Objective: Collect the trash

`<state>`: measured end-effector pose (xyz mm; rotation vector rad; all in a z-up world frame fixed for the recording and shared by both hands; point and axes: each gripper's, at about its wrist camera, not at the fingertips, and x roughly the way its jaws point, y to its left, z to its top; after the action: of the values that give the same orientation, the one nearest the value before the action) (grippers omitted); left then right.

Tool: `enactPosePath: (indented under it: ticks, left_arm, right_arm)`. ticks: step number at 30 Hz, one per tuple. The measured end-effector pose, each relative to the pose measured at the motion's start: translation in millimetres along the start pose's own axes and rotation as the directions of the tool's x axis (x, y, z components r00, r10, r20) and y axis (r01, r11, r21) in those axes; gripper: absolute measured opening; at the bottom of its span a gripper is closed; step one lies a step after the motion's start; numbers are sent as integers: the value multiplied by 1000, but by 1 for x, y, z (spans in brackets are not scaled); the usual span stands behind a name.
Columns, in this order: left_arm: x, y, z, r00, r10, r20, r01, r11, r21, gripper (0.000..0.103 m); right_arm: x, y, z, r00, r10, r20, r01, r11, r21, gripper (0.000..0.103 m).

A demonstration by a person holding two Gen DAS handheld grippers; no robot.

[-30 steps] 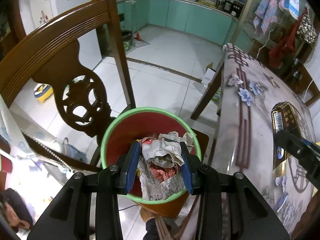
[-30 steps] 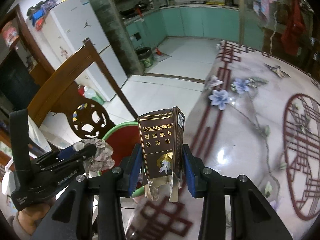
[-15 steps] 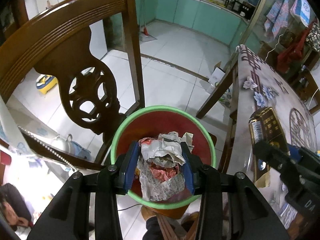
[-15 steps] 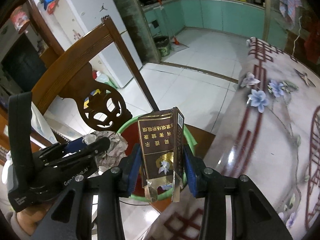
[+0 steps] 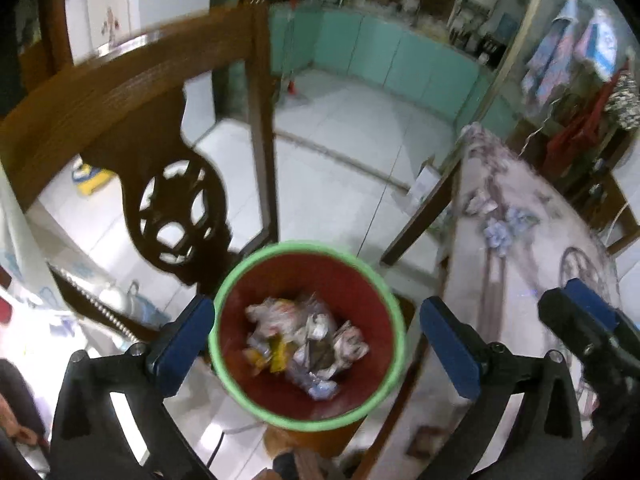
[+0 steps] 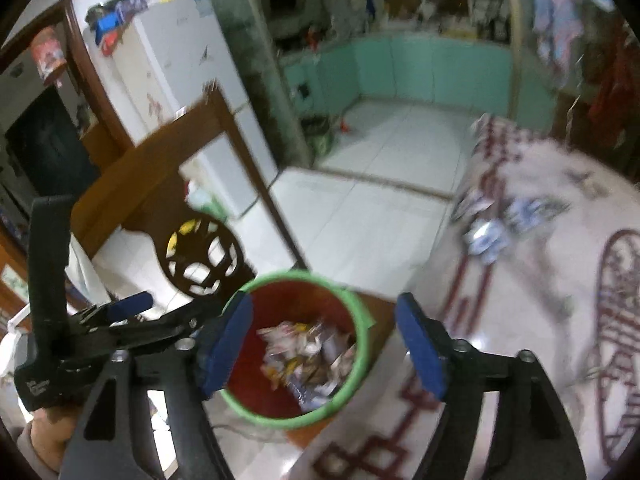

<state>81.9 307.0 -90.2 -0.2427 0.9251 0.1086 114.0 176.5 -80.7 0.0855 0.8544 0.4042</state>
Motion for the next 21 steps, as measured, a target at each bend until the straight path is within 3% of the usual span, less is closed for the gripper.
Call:
enactPosePath:
  ticks: [4,9,16,21]
  left_arm:
    - [-32,-31,-8,995,-52,81,51,999,13,103]
    - [-83,-79,-25,973,26,229,-36,999,39,103]
    - [-127,-127,-44,930,-15,366,-15,997,78,103]
    - [-138,-149,-53,924,22,383,-56,995,77,103]
  right_arm:
    - [-50,-18,-3,987,-82,142,87,996,-27,85]
    - [-111,-40,-13,955,-90,282,116,990,-78,94]
    - [-176,-72,-31,913,-78,400,108,993,-54,95]
    - [-206,-94,-45,908,-92,410,113,993,-29,96]
